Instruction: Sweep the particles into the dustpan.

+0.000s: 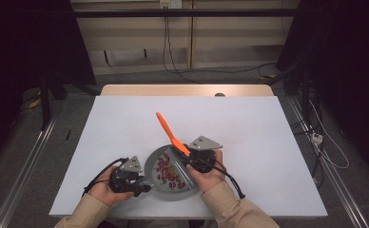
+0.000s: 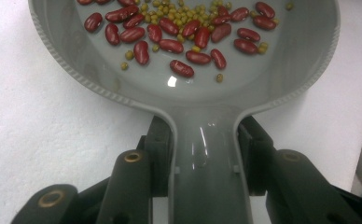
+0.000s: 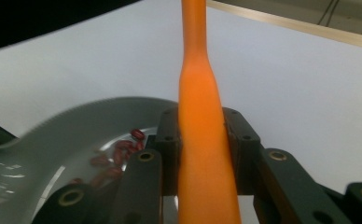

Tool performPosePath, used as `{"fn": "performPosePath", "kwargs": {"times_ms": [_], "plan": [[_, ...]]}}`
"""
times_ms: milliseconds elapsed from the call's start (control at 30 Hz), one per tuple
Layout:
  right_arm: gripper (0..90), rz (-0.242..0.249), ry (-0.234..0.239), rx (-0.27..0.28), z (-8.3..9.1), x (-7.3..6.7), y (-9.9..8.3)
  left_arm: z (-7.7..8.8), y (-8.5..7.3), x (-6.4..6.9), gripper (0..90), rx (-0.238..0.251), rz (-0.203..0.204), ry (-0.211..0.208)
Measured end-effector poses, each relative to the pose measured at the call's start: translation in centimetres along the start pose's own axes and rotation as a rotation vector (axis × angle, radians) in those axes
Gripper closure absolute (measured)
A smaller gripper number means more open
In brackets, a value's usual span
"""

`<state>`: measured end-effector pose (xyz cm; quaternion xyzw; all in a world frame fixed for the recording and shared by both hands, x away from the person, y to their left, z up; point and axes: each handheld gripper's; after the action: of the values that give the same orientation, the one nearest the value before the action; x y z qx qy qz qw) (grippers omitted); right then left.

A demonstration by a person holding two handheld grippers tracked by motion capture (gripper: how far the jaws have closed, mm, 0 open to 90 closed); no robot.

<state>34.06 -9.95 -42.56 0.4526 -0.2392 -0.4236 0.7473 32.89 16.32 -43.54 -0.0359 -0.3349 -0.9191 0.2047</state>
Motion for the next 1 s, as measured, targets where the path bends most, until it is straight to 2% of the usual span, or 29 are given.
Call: {"fn": "performPosePath", "kwargs": {"times_ms": [100, 233, 300, 500, 700, 767, 867, 1000], "plan": [[70.8, 0.000, 0.003, 0.013, 0.2, 0.2, 0.5, 0.0, 0.0, 0.1, 63.3, 0.003, 0.008, 0.006], [70.8, 0.018, -0.028, 0.019, 0.7, 1.1, 0.9, 0.0, -0.1, 0.1, 63.3, 0.010, 0.006, 0.008], [70.8, 0.003, -0.025, 0.022, 0.9, 1.6, 0.9, 0.0, -0.1, 0.1, 63.4, 0.011, 0.004, 0.009], [70.8, -0.002, -0.058, 0.026, 1.5, 2.9, 0.7, 0.1, -0.2, 0.0, 63.4, 0.017, -0.009, 0.024], [70.8, -0.007, -0.079, 0.022, 2.0, 4.1, 0.4, 0.0, -0.4, 0.1, 63.5, 0.038, 0.003, 0.043], [70.8, -0.006, -0.085, 0.021, 2.1, 4.5, 0.3, 0.0, -0.4, 0.1, 63.5, 0.060, 0.010, 0.053], [70.8, -0.012, -0.088, 0.018, 2.4, 4.9, 0.1, 0.3, -0.4, 0.0, 63.5, 0.062, 0.009, 0.066], [70.8, -0.023, -0.093, 0.014, 2.8, 5.7, 0.0, 0.4, -0.4, -0.1, 63.5, 0.078, 0.033, 0.088]]}}
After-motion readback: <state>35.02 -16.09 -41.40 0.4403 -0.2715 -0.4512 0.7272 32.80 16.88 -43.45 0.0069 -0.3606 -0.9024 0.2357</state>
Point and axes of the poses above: each handheld gripper's, and its own axes: z roughly backward along the jaws, y roughly out of its top, x roughly to its right, and after that the axes turned 5 degrees about -y, right-handed
